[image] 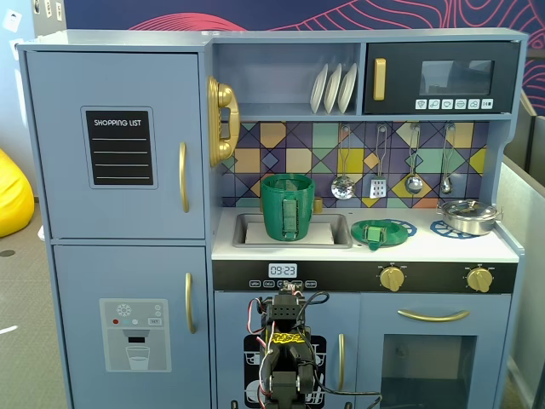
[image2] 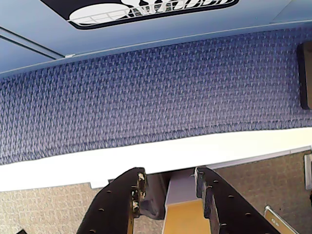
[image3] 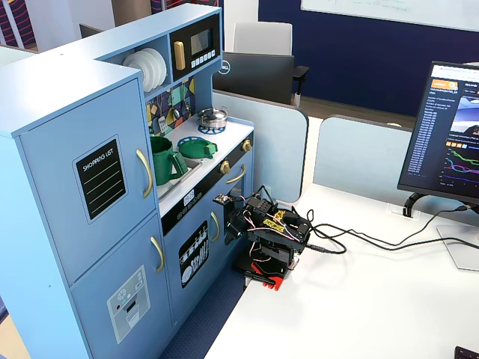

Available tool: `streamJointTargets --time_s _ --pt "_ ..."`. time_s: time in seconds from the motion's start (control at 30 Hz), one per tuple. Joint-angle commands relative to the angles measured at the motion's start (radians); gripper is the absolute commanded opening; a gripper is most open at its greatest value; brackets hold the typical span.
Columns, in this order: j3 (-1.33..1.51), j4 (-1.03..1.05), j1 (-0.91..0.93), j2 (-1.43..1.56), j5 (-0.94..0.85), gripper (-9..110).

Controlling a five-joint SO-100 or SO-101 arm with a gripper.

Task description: Pick up the lid from the counter and put it on the green recipient

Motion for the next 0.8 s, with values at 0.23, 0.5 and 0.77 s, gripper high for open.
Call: streamJointTargets --time_s 0.23,0.5,0.77 --pt "-0.002 0.190 0.084 -0.006 -0.049 0" --pt "-0.002 0.187 0.084 -0.006 -0.069 0" --pt "-0.149 -0.295 0.285 -0.067 -0.137 2"
